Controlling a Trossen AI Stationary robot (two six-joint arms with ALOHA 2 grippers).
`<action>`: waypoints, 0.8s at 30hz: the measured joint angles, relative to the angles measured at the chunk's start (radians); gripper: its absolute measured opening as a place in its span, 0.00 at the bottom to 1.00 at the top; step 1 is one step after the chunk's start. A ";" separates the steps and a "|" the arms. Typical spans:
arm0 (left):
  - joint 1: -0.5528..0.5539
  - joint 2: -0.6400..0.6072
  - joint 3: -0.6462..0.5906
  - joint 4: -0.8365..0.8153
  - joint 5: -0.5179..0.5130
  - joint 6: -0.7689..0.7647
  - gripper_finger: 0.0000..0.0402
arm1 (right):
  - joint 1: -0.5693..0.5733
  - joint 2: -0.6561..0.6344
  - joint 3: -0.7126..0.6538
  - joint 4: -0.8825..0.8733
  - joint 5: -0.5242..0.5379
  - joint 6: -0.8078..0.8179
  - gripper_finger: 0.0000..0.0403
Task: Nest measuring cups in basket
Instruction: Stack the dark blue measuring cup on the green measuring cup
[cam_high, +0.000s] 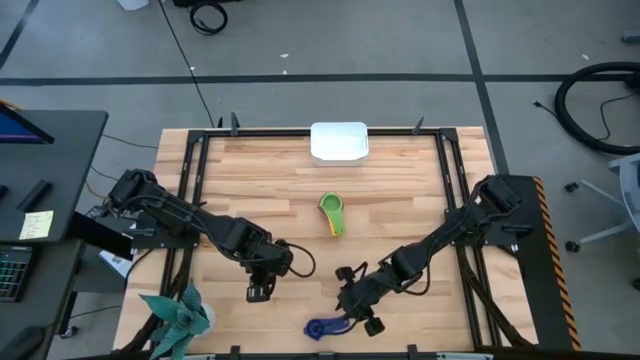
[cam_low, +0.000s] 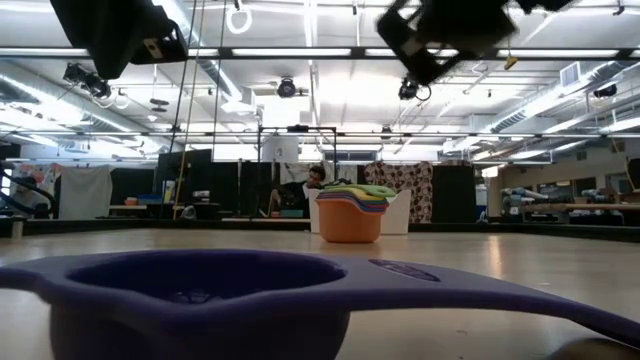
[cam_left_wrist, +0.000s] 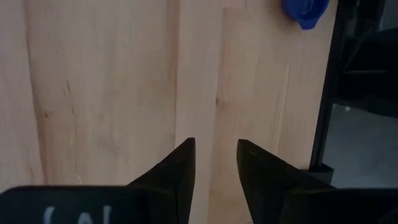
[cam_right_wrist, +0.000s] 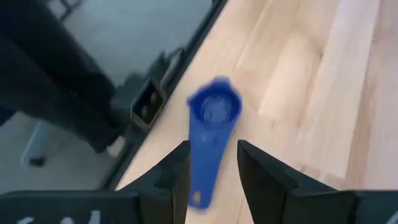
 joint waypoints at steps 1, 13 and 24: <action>0.000 0.000 0.000 -0.001 -0.003 -0.009 0.31 | -0.001 0.011 0.000 0.039 0.009 0.002 0.33; 0.000 0.001 0.000 0.003 -0.011 -0.016 0.31 | -0.058 0.254 0.214 0.041 -0.131 0.063 0.33; 0.000 0.001 0.001 0.010 -0.011 -0.009 0.31 | -0.097 0.357 0.378 -0.074 -0.252 -0.055 0.33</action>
